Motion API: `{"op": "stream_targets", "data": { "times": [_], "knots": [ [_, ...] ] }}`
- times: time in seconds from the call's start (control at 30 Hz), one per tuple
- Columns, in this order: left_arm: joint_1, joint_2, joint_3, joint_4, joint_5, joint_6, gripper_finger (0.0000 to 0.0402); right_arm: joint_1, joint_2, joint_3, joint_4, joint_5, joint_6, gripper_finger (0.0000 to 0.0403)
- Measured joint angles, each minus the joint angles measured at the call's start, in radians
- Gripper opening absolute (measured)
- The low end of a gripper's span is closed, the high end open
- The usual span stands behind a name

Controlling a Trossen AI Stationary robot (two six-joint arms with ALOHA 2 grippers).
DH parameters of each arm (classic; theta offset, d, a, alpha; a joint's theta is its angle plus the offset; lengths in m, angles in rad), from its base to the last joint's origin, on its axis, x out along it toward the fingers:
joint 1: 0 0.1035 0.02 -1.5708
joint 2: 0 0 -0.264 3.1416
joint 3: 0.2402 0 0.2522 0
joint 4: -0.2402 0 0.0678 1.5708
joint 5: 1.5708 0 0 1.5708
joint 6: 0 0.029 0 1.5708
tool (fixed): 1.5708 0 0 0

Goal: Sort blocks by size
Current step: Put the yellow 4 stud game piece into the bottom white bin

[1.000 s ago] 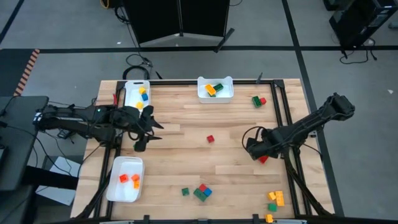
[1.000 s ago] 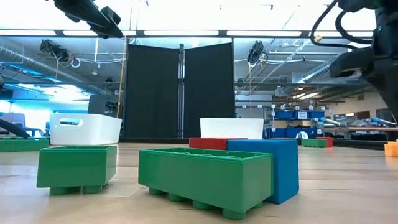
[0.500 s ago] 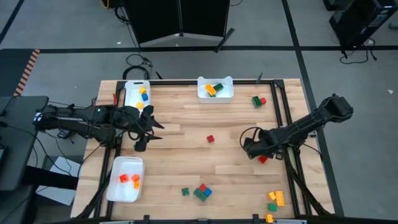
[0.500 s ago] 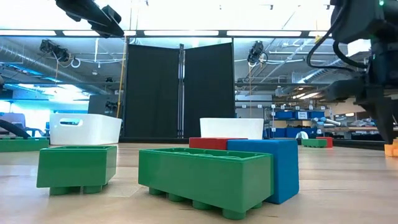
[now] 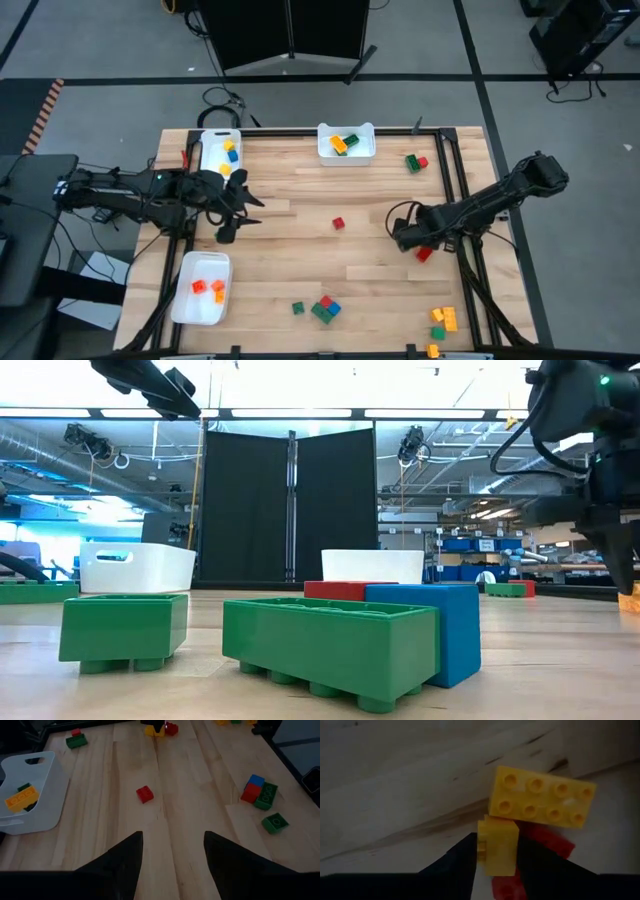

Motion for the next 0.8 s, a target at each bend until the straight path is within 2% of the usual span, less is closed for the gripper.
{"op": "stream_targets", "data": {
  "times": [0.2, 0.5, 0.67, 0.8],
  "knots": [
    [0.000, 0.000, 0.000, 0.010, -0.007, 0.000, 0.0218, -0.018, -0.005, -0.034, 0.100, -0.037, -0.032, 0.0117],
    [0.000, 0.000, 0.000, 0.016, -0.008, -0.012, 0.0218, -0.017, -0.008, -0.026, 0.097, -0.012, -0.095, 0.0116],
    [0.000, 0.001, 0.000, 0.028, -0.009, -0.011, 0.0218, -0.018, -0.013, 0.034, 0.097, 0.109, -0.177, 0.0116],
    [0.000, 0.008, 0.000, 0.118, -0.035, -0.002, 0.0218, -0.017, -0.013, 0.102, 0.119, 0.220, -0.312, 0.0116]
  ]
}}
